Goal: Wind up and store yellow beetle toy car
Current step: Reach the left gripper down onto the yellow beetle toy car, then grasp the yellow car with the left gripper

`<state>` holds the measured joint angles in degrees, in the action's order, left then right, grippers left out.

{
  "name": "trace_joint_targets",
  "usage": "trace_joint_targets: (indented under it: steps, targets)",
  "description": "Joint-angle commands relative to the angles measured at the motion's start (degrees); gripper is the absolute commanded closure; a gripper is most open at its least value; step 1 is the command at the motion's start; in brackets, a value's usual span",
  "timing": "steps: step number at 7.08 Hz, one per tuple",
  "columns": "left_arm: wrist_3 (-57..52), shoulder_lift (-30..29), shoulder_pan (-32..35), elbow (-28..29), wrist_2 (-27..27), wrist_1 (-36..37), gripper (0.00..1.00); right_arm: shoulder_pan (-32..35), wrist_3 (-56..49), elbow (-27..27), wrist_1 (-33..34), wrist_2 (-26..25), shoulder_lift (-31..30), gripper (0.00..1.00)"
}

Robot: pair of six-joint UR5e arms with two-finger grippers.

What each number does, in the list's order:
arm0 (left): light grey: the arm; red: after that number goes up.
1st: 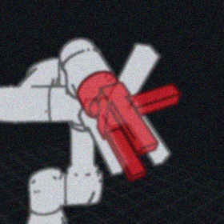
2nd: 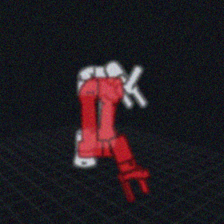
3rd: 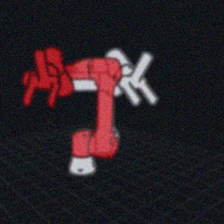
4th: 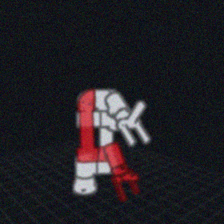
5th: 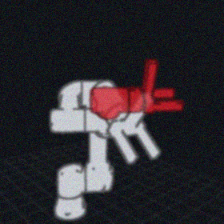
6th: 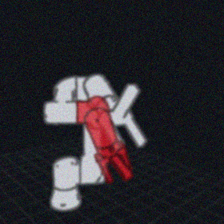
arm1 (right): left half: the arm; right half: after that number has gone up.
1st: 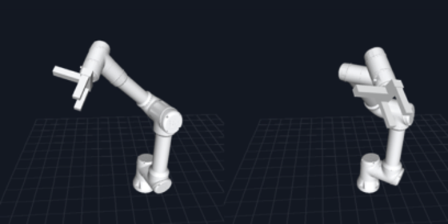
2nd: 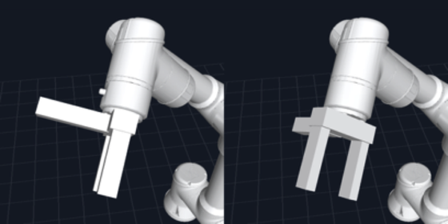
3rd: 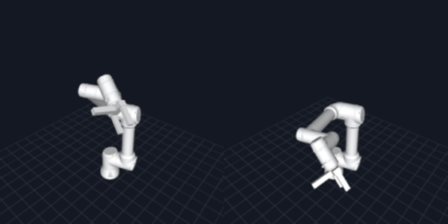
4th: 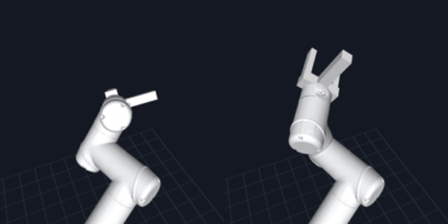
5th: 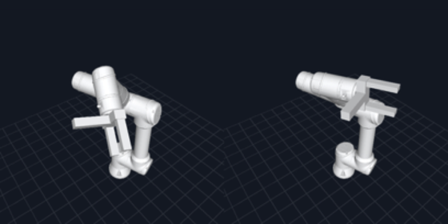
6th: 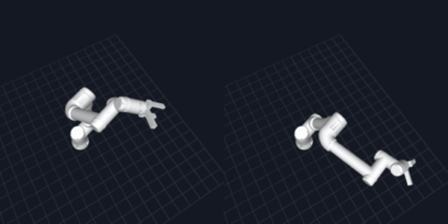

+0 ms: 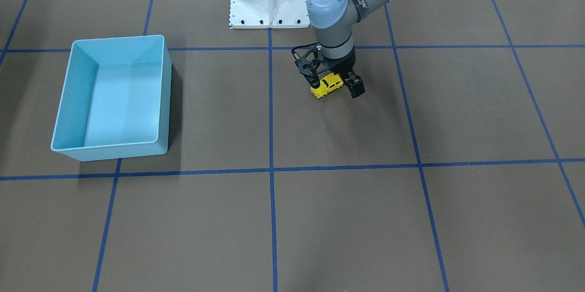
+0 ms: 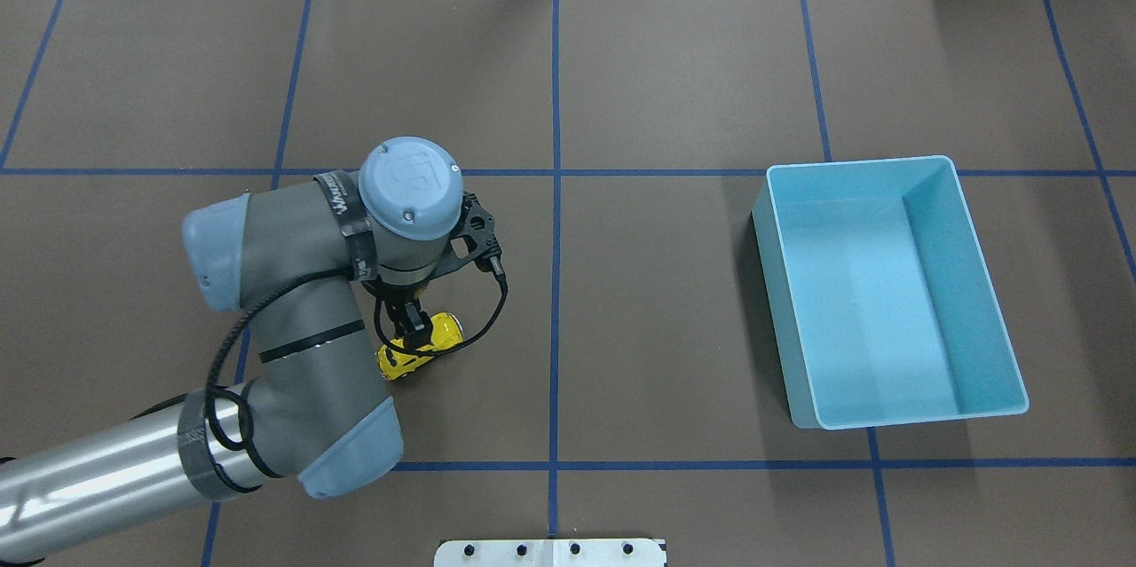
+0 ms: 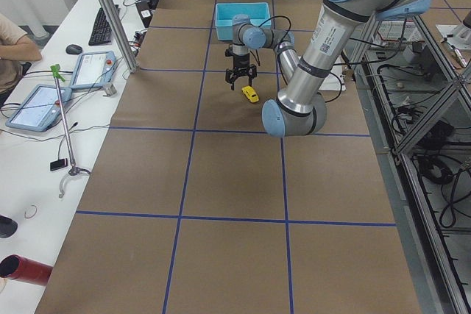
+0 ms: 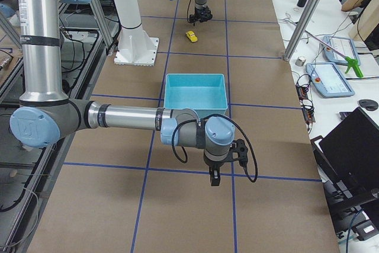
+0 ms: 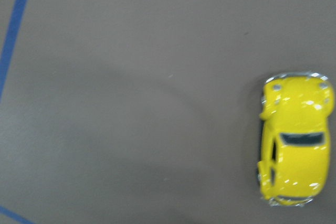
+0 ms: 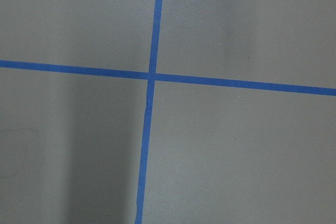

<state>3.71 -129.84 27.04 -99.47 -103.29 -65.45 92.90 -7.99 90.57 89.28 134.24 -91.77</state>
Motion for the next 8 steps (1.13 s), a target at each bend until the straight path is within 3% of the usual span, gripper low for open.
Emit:
trace_joint_targets:
  steps: [1, 3, 8]
  targets:
    - [3.68, -3.04, -2.52, 4.79, -0.24, -1.33, 0.0, 0.0, 0.25, -0.39, -0.33, 0.58, -0.69, 0.0]
    - [1.76, -5.07, -2.52, 9.62, -4.19, -4.23, 0.01, 0.0, 0.17, 0.05, -0.33, 0.58, -0.95, 0.0]
    - [-4.15, -4.81, -1.56, 10.26, -3.93, -4.42, 0.04, 0.0, 0.17, 0.05, -0.33, 0.58, -1.04, 0.0]
